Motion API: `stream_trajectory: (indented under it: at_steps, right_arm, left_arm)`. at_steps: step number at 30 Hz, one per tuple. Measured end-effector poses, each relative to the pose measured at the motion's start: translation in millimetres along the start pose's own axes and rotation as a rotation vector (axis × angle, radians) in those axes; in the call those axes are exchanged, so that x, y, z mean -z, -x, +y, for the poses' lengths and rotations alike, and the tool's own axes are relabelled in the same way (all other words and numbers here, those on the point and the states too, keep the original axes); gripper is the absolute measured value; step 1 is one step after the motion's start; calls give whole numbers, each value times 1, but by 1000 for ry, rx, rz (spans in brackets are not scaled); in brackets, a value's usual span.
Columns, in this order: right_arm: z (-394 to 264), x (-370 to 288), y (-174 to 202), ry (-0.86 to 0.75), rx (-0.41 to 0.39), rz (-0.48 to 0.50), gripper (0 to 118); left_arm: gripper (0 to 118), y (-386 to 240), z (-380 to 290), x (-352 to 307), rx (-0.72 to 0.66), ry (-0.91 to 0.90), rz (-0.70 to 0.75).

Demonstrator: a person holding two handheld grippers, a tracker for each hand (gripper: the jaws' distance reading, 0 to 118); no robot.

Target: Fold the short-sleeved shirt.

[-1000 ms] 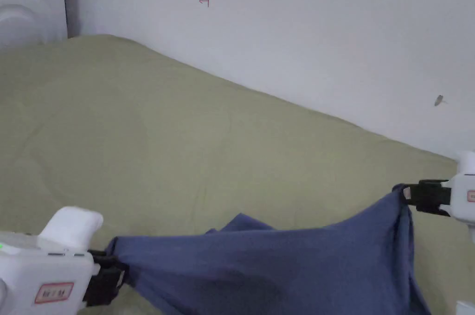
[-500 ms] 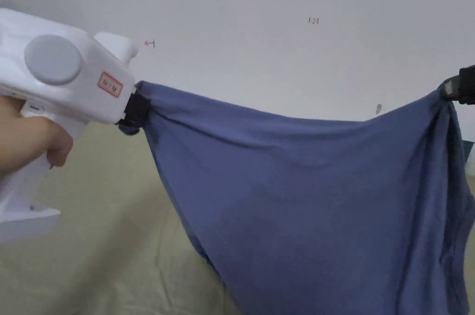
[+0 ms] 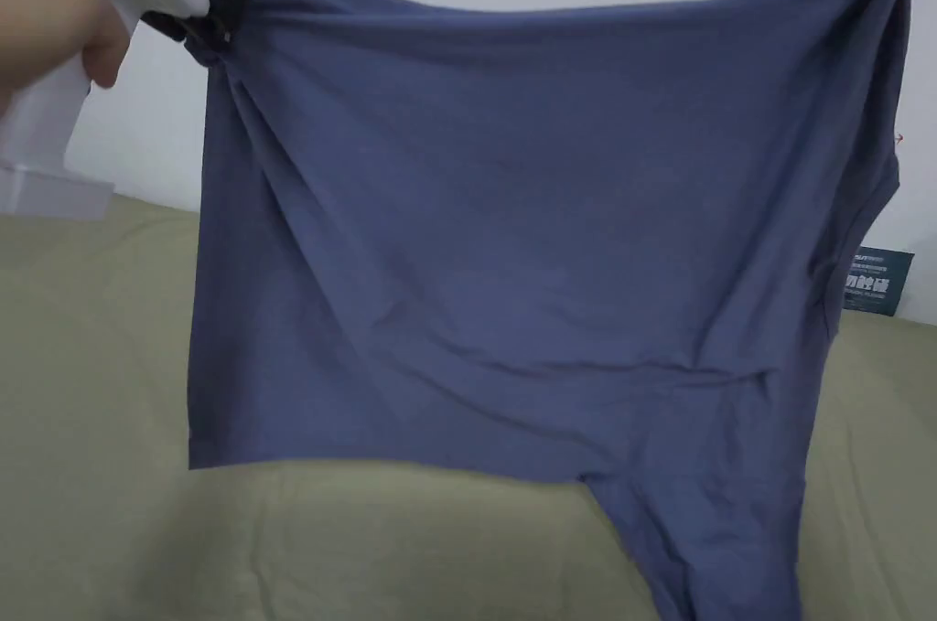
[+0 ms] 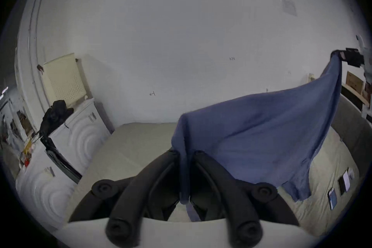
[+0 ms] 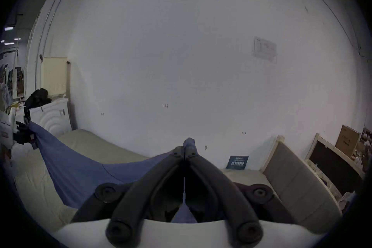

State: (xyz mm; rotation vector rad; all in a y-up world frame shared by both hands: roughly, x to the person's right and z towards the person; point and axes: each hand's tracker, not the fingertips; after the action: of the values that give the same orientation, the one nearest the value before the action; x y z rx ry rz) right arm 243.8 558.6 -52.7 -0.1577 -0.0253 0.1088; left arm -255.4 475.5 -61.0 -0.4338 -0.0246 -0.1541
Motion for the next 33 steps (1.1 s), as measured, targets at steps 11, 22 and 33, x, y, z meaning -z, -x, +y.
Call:
stream_trajectory:
  at_steps: [11,22,33]
  right_arm:
    - [2,-14,-2,-1,-22,16,0]
    - [-68,-96,0,71,-49,85,0]
    - [-147,-222,-2,138,-5,113,0]
  left_arm:
    - [9,-10,-5,9,26,9,-28]
    - [9,3,-70,-31,81,49,-111]
    - [9,9,-166,-103,45,91,-223]
